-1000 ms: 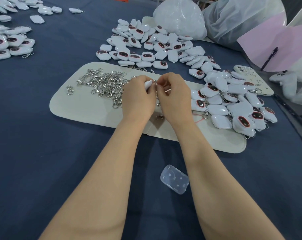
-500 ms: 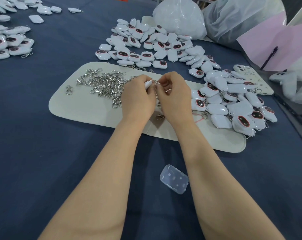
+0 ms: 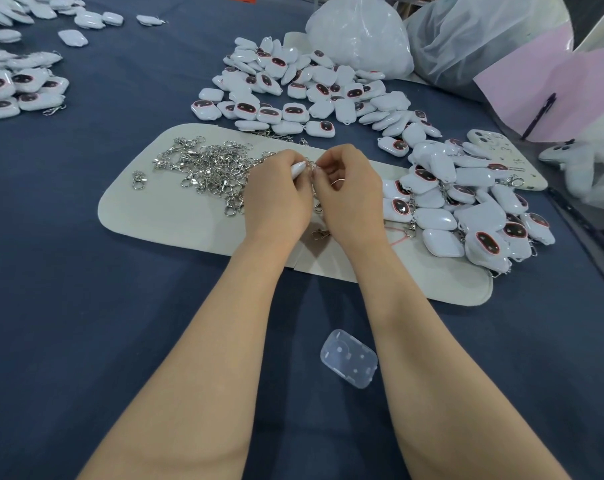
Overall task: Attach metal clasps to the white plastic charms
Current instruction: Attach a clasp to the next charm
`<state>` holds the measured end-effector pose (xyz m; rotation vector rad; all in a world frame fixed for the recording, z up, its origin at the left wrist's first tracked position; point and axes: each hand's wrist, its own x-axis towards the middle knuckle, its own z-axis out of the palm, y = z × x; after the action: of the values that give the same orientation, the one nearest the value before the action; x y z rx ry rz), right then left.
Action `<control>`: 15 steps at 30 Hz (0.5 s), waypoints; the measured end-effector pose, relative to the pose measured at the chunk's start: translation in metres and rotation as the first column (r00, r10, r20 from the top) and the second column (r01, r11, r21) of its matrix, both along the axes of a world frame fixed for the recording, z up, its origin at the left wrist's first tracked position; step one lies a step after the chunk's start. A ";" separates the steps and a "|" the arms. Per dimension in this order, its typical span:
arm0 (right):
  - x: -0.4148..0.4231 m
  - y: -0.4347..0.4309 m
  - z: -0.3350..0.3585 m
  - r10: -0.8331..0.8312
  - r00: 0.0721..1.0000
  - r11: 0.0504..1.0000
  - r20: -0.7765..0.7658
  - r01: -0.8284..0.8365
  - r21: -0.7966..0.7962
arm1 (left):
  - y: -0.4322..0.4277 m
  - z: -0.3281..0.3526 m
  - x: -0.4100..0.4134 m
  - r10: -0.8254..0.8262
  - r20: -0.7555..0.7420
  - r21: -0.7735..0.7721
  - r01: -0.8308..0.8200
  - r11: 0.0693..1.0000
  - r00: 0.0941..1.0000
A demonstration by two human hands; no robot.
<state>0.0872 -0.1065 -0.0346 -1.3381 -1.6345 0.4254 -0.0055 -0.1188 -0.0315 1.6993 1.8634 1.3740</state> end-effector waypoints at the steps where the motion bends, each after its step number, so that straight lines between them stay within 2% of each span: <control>1: 0.000 0.000 0.000 0.000 1.000 1.000 -0.005 0.000 0.000 | 0.000 0.000 0.000 0.000 -0.005 0.001 0.000 1.000 1.000; 10: 0.001 0.002 -0.002 0.012 1.000 1.000 -0.011 -0.012 -0.010 | -0.001 0.001 -0.001 0.001 -0.009 -0.006 -0.001 1.000 1.000; 15: 0.002 0.002 -0.002 0.077 0.997 0.996 -0.004 -0.077 -0.047 | -0.001 0.000 -0.001 0.004 -0.023 -0.018 -0.005 1.000 1.000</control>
<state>0.0894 -0.1041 -0.0365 -1.3124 -1.6871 0.5144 -0.0068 -0.1193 -0.0319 1.7103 1.8878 1.3401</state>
